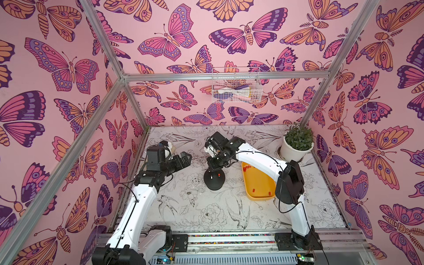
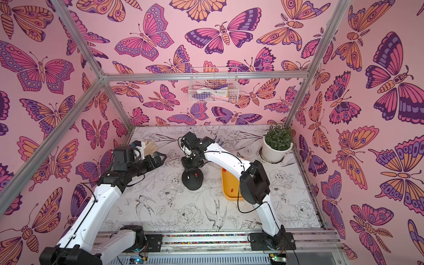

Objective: Cover the protruding screws with screw protection sleeves
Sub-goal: Attach the screw protection sleeve to the screw.

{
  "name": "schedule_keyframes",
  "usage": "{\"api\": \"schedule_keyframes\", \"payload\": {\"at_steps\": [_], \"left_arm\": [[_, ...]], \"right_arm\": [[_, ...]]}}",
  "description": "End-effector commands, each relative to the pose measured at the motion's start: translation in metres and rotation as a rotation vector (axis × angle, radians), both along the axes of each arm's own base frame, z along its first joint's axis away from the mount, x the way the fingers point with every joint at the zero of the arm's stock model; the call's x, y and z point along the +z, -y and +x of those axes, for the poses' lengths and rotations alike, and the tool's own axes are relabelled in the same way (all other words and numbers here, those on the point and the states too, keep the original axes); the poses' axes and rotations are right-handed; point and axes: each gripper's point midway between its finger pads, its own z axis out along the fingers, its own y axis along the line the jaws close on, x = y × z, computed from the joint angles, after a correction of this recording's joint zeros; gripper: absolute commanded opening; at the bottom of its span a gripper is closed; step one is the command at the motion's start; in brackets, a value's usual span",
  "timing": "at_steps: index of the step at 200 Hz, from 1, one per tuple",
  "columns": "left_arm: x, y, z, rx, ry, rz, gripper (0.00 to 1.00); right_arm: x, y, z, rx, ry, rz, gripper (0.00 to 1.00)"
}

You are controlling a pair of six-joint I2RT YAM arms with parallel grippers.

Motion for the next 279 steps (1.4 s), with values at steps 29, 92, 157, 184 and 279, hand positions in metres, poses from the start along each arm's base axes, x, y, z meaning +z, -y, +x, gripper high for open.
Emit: {"api": "schedule_keyframes", "payload": {"at_steps": [29,92,157,184,279], "left_arm": [[-0.0059,-0.0004,-0.0004,-0.004,-0.004,-0.007,1.0],[-0.006,-0.0007,-0.0002,-0.003,-0.004,-0.008,1.0],[-0.0062,-0.0009,0.0002,-0.002,-0.004,-0.009,1.0],[-0.0069,-0.0011,0.0002,-0.001,-0.006,-0.009,1.0],[-0.0066,-0.0012,0.0003,-0.001,-0.005,-0.011,1.0]], "right_arm": [[-0.0075,-0.0014,-0.0037,0.023,-0.016,-0.029,0.08],[-0.009,-0.0023,-0.0032,0.024,-0.021,-0.029,0.08],[-0.0109,-0.0027,-0.0035,0.026,-0.026,-0.032,0.08],[-0.011,-0.0036,-0.0033,0.027,-0.027,-0.028,0.09],[-0.0138,-0.0042,-0.0042,0.029,-0.036,-0.031,0.09]]}}
